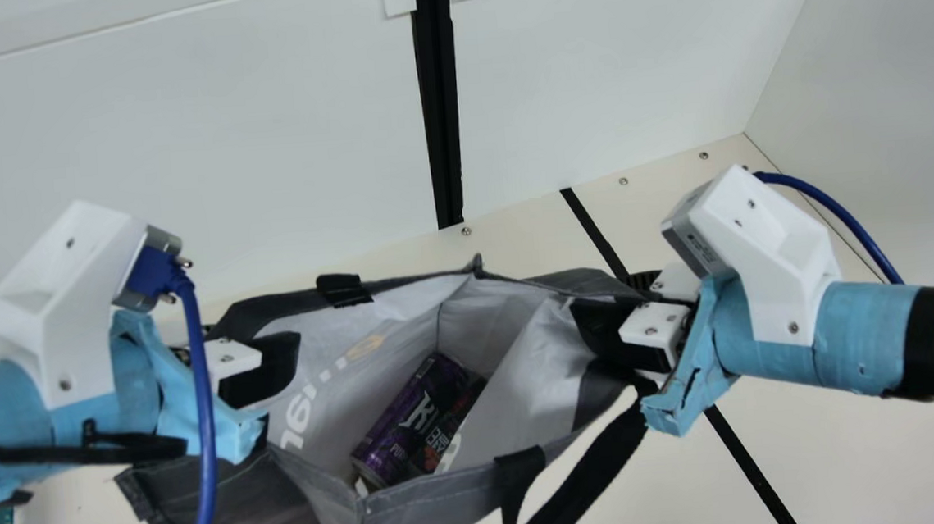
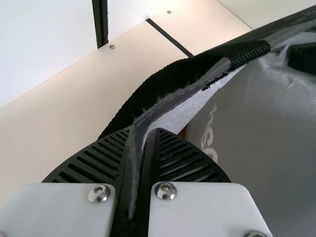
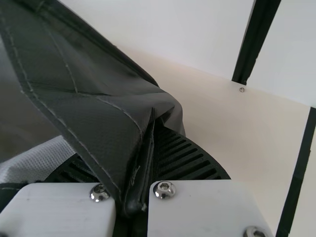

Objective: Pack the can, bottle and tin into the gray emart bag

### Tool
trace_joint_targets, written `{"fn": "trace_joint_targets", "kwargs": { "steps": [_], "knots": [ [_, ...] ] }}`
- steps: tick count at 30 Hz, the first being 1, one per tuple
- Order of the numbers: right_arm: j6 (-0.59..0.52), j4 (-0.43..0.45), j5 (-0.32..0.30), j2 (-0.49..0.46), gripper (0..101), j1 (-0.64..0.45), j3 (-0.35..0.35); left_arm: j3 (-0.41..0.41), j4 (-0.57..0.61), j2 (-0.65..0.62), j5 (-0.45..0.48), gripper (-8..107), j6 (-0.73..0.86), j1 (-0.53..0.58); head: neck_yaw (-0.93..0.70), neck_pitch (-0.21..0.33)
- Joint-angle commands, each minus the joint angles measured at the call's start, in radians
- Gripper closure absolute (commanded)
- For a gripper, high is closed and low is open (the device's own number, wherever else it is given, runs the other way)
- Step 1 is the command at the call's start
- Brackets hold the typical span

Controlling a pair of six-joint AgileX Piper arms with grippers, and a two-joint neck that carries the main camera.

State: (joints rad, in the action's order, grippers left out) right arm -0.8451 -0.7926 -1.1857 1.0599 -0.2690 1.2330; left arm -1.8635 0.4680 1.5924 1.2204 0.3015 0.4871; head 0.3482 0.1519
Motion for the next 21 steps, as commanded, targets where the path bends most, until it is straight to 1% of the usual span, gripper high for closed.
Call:
{"fn": "trace_joint_targets", "kwargs": {
  "steps": [1,13,21],
  "knots": [
    [0.007,0.007,0.020,0.008,101,0.024,0.001,-0.008,0.006,0.013,0.000,89,0.006,-0.005,0.001,0.023],
    [0.055,0.053,0.163,0.092,101,0.172,0.019,-0.067,0.045,0.095,0.000,89,0.053,-0.050,0.001,0.023],
    [0.082,0.079,0.248,0.152,101,0.241,0.032,-0.095,0.067,0.134,0.000,89,0.076,-0.074,0.001,0.023]
  ]
}}
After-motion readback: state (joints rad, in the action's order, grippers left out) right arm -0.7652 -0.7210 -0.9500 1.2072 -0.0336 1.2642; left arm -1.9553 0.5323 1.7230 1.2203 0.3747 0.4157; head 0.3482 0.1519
